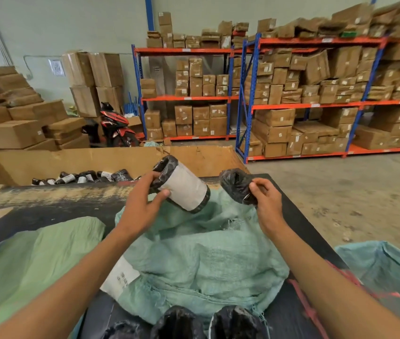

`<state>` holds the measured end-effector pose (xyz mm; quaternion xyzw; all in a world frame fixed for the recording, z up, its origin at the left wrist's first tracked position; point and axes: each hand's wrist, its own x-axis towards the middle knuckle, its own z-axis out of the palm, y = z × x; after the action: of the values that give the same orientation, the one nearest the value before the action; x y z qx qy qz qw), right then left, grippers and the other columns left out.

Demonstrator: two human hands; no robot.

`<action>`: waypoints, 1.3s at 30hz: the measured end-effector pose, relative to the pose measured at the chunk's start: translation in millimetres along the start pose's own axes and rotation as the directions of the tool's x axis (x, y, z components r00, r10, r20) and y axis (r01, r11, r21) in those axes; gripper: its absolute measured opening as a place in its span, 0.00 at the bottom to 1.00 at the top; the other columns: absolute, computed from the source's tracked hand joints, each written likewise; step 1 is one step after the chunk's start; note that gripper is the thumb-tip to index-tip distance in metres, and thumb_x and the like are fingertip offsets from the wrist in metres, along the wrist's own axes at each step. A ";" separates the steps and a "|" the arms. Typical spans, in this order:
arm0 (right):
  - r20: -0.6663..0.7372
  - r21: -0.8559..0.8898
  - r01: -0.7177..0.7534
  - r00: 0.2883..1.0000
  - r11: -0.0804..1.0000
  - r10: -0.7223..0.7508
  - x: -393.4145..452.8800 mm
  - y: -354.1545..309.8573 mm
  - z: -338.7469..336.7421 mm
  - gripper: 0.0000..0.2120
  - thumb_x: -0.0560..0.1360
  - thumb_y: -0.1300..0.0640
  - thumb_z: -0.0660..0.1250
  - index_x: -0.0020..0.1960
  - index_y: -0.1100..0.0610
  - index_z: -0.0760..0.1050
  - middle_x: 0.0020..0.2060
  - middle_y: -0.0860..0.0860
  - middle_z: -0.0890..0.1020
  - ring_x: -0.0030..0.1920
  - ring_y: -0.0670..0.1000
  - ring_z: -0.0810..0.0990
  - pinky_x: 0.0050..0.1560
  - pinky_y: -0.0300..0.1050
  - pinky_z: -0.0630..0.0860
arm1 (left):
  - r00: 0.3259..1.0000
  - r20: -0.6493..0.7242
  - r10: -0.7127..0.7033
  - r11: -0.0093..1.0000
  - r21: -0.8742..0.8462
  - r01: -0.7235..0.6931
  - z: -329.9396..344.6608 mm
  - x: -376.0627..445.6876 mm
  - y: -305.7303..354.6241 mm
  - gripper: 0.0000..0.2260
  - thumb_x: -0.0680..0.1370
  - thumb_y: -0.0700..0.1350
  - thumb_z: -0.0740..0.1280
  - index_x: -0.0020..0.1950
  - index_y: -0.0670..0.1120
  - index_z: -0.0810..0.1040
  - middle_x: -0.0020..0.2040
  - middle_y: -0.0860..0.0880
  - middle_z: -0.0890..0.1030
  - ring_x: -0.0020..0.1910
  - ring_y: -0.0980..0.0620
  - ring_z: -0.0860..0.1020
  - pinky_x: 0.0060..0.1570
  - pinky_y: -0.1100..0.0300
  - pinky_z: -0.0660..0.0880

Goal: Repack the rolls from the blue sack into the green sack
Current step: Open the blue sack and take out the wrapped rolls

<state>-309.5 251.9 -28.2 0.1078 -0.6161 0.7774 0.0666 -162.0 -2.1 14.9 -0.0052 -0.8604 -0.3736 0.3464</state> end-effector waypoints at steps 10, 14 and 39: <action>0.087 0.106 -0.254 0.965 0.961 0.245 -53.2 -50.4 18.9 0.08 0.82 0.53 0.62 0.52 0.57 0.76 0.57 0.58 0.80 0.58 0.57 0.78 0.51 0.66 0.81 | 0.999 0.047 -0.010 0.998 -0.058 0.013 -36.4 -42.4 44.3 0.11 0.78 0.42 0.68 0.57 0.54 0.73 0.52 0.62 0.76 0.50 0.69 0.73 0.47 0.70 0.68; 0.129 0.087 -0.242 0.965 0.966 0.230 -100.5 -64.8 1.0 0.08 0.82 0.54 0.63 0.51 0.57 0.78 0.60 0.60 0.79 0.61 0.59 0.78 0.50 0.65 0.81 | 0.996 0.071 0.063 0.992 -0.111 -0.055 -70.1 -72.7 69.9 0.13 0.79 0.43 0.68 0.54 0.62 0.71 0.52 0.64 0.75 0.51 0.72 0.73 0.44 0.73 0.70; 0.553 -0.487 0.432 0.825 0.759 -0.114 -355.6 -53.5 -117.8 0.08 0.74 0.53 0.71 0.47 0.55 0.75 0.44 0.54 0.77 0.45 0.56 0.76 0.46 0.57 0.75 | 0.635 0.622 0.459 0.881 -0.225 -0.416 -80.7 -279.6 195.6 0.13 0.68 0.60 0.76 0.48 0.58 0.82 0.45 0.60 0.79 0.52 0.59 0.75 0.52 0.53 0.74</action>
<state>37.3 389.3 -92.1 0.3674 -0.7995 0.4720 0.0547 150.7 156.6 11.0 -0.3552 -0.8869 -0.2779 0.1003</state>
